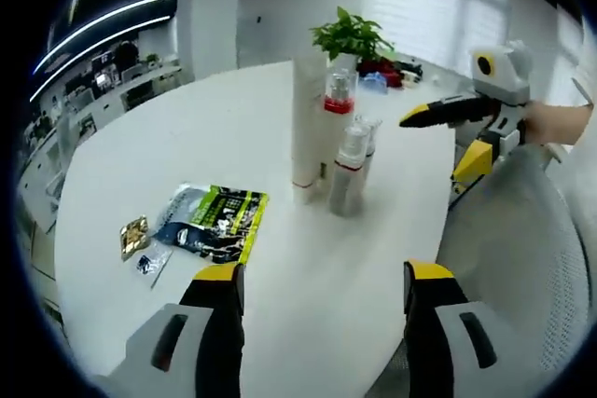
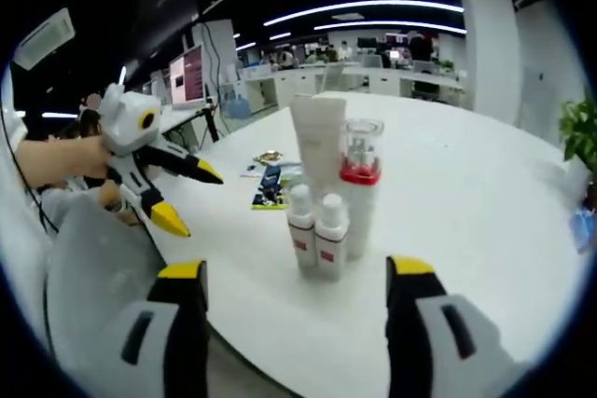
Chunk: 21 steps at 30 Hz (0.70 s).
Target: Arrange the skincare products in the storage area until every visible bottle or jar stands upright without overlapping.
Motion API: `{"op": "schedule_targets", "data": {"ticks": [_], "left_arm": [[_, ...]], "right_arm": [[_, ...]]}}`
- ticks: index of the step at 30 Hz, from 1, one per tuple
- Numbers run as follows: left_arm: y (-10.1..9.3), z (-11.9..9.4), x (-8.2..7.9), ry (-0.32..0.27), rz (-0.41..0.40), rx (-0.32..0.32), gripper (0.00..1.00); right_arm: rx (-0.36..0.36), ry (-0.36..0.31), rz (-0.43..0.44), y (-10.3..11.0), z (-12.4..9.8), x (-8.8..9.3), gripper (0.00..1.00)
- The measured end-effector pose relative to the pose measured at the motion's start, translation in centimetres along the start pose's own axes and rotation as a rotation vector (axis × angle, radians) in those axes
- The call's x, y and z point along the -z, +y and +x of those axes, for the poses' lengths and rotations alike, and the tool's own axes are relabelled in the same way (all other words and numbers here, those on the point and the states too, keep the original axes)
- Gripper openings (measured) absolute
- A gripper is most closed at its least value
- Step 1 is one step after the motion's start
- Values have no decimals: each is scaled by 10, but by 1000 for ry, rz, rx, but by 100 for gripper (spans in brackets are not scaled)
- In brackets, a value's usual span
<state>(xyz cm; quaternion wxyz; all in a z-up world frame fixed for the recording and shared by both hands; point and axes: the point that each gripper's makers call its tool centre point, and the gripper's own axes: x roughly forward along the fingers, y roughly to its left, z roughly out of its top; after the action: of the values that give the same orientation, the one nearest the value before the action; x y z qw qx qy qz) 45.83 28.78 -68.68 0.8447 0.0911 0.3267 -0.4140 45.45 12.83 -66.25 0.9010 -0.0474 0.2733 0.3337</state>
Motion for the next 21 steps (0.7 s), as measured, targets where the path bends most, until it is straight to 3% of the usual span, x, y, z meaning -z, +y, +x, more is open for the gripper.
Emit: {"op": "schedule_targets", "data": {"ticks": [21], "left_arm": [[7,-37,18,-73,-186,-117,80]], "right_arm": [[22,-19,8,-5,-12,0,81]]}}
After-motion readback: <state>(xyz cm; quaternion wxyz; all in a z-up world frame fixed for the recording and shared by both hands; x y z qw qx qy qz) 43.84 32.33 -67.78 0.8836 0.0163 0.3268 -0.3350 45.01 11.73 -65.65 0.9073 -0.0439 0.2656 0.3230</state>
